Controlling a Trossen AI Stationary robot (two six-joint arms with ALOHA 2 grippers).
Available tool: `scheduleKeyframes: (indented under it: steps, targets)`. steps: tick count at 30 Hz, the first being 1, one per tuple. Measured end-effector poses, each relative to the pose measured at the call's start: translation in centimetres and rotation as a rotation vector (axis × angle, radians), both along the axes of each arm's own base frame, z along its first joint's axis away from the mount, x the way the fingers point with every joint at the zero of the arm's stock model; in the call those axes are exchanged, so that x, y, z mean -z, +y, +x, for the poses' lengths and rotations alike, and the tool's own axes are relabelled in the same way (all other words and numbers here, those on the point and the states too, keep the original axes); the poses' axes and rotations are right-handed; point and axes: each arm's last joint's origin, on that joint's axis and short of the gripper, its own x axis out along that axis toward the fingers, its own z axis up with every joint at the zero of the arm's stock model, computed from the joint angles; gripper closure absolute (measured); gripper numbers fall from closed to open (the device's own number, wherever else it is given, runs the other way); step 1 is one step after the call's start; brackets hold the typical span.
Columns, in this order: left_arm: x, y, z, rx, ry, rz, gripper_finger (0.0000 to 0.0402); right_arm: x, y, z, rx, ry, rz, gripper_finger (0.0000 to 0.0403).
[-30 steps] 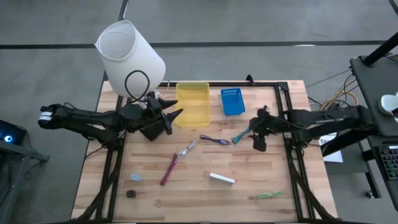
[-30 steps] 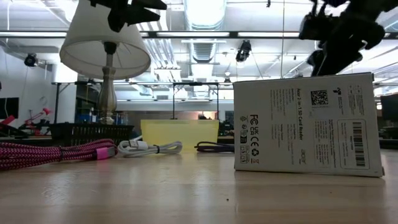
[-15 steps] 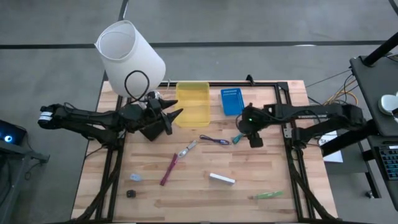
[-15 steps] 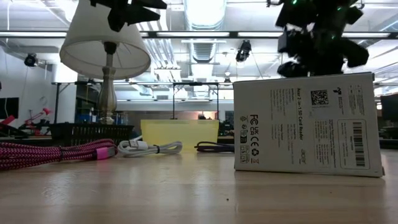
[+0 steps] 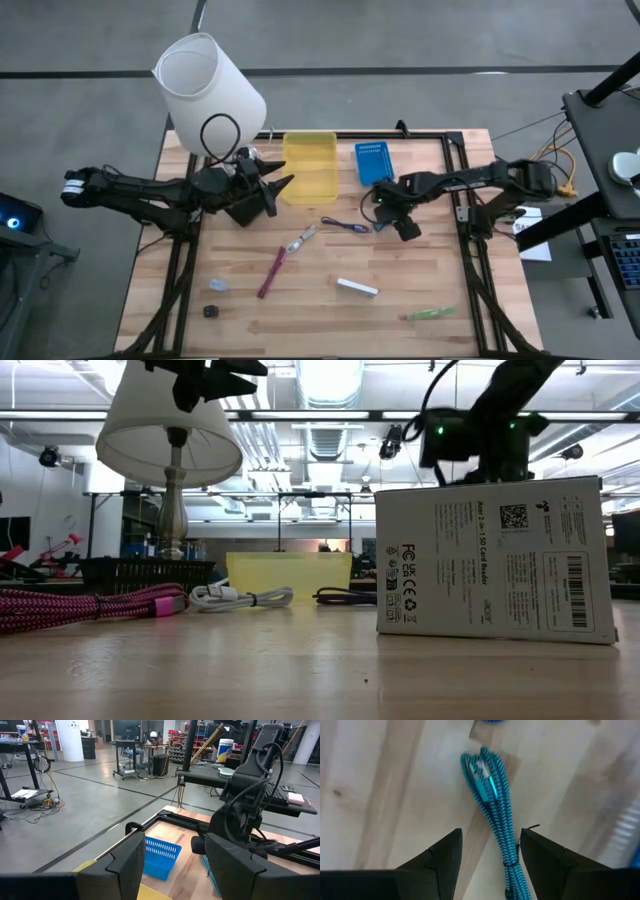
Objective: Pick and place items into bin
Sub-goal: Put the blue charger cable into the yellow bin
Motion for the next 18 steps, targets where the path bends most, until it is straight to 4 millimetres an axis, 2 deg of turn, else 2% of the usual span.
scheduleKeyframes:
  steps: [11,18]
  targets:
    - [0.0,0.0,0.0,0.000,0.001,-0.001,0.0210,2.3,-0.4,1.8,-0.010,0.062,-0.010,0.0217]
    - [0.1,0.0,0.0,0.000,0.002,-0.002,0.0210,2.1,-0.6,2.1,-0.011,0.046,-0.012,0.0255]
